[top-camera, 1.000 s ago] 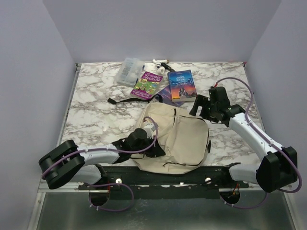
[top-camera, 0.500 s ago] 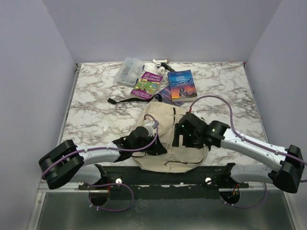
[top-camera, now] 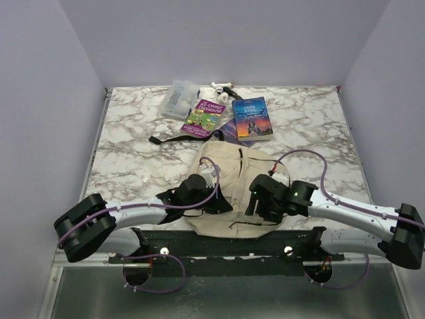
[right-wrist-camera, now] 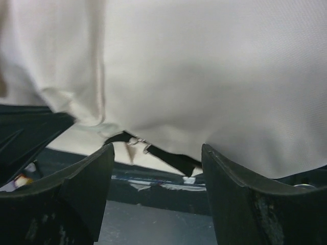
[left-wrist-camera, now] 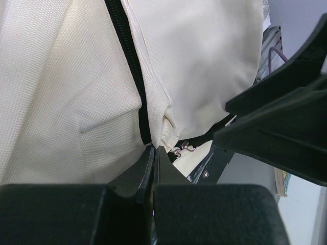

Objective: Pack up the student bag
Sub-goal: Unzip the student bag at the center of the board.

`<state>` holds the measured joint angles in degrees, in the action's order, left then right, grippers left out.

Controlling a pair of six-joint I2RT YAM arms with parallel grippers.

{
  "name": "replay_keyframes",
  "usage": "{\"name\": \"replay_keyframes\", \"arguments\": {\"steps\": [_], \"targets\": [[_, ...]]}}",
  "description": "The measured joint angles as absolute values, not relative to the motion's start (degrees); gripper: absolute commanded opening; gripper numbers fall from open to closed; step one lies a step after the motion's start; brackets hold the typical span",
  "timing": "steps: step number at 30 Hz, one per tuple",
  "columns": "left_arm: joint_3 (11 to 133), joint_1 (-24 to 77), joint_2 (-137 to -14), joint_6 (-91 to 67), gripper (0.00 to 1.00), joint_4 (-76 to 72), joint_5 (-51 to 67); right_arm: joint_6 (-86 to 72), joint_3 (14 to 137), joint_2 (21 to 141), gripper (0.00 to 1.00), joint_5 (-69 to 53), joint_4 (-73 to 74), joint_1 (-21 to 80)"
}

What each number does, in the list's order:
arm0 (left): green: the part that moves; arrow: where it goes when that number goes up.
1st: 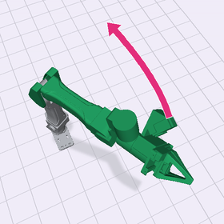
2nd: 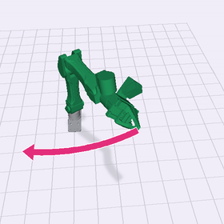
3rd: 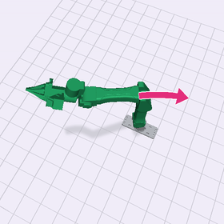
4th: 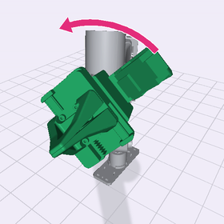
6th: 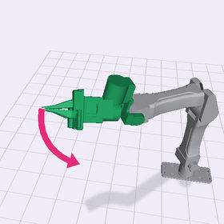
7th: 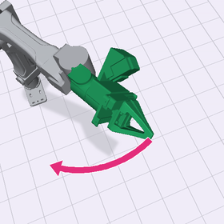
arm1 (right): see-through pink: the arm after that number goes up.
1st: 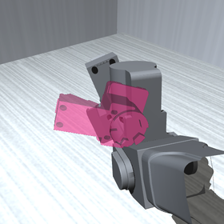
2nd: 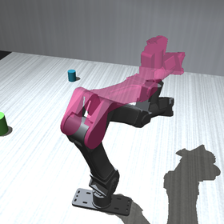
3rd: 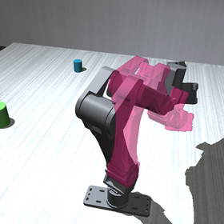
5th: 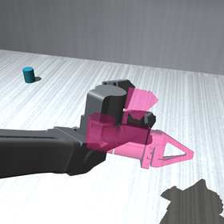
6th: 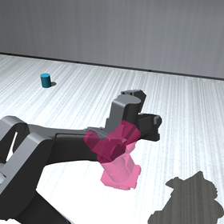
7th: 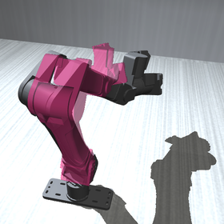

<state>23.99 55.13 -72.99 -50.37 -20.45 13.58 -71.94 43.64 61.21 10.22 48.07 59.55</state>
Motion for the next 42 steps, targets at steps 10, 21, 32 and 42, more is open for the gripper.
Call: {"name": "replay_keyframes", "arguments": {"steps": [10,21,32,42], "targets": [[25.04,55.13,-75.16,-50.35,0.00,-20.71,14.55,-71.09,42.30,69.45,0.59,10.07,47.70,60.80],[25.08,55.20,-75.68,-50.39,0.00,-20.97,14.59,-70.54,42.30,68.71,0.55,7.22,46.98,63.64],[25.06,55.24,-76.55,-50.76,0.00,-21.74,14.61,-64.18,42.41,74.22,0.18,6.57,44.69,64.47],[24.77,55.24,-76.40,-51.22,0.00,-22.55,14.17,-63.40,43.79,73.19,0.14,9.08,46.74,64.55]]}}
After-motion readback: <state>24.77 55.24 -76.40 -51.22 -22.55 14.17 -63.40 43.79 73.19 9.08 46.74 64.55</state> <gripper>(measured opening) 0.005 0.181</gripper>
